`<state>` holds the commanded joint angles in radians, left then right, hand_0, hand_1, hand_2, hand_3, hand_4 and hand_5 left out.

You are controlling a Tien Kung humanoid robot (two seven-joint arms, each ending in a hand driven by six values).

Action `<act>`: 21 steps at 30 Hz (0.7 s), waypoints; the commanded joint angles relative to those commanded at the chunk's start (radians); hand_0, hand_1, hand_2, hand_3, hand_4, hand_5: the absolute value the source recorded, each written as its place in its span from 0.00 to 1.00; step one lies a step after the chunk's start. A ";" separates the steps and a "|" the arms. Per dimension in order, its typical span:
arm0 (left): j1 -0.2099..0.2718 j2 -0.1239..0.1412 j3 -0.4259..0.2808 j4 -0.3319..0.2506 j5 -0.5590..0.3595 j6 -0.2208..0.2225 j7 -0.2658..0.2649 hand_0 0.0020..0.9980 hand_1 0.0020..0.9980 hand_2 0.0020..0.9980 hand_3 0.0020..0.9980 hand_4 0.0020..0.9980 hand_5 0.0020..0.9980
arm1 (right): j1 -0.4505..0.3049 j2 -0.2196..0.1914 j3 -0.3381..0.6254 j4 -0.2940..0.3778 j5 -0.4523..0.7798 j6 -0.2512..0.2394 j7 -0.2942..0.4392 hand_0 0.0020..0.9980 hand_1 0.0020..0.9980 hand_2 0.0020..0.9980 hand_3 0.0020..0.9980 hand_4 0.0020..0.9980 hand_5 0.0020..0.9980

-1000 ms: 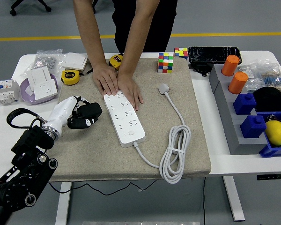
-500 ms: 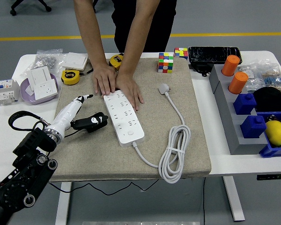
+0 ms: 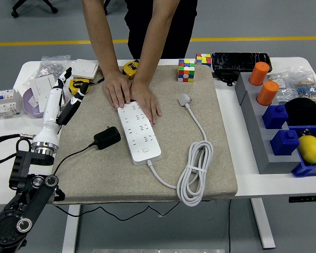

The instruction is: Pick up the plug,place it near the board,insert it into the board,press the button

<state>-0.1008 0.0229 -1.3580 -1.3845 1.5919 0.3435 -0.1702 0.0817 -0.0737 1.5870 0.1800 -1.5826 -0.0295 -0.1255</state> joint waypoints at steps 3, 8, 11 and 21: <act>0.028 -0.007 -0.016 -0.040 -0.117 -0.046 -0.021 0.92 1.00 0.97 0.94 1.00 1.00 | -0.002 0.002 0.003 0.000 0.000 0.000 0.000 0.86 0.73 0.73 0.77 1.00 0.91; 0.060 -0.013 -0.032 -0.089 -0.329 -0.156 -0.024 1.00 1.00 1.00 0.98 1.00 1.00 | -0.005 0.006 0.001 0.000 0.007 0.001 0.003 0.86 0.73 0.73 0.77 1.00 0.91; 0.074 -0.020 -0.060 -0.123 -0.459 -0.221 -0.025 1.00 1.00 1.00 0.98 1.00 1.00 | -0.003 0.007 -0.004 0.000 0.015 0.000 0.005 0.86 0.73 0.73 0.77 1.00 0.91; 0.066 -0.023 -0.233 -0.145 -0.611 -0.237 -0.014 1.00 1.00 0.99 0.96 1.00 1.00 | -0.004 0.009 0.005 0.000 0.010 0.001 0.003 0.85 0.73 0.73 0.77 1.00 0.91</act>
<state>-0.0343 0.0000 -1.5905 -1.5299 0.9805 0.1066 -0.1840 0.0772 -0.0648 1.5917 0.1800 -1.5725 -0.0288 -0.1226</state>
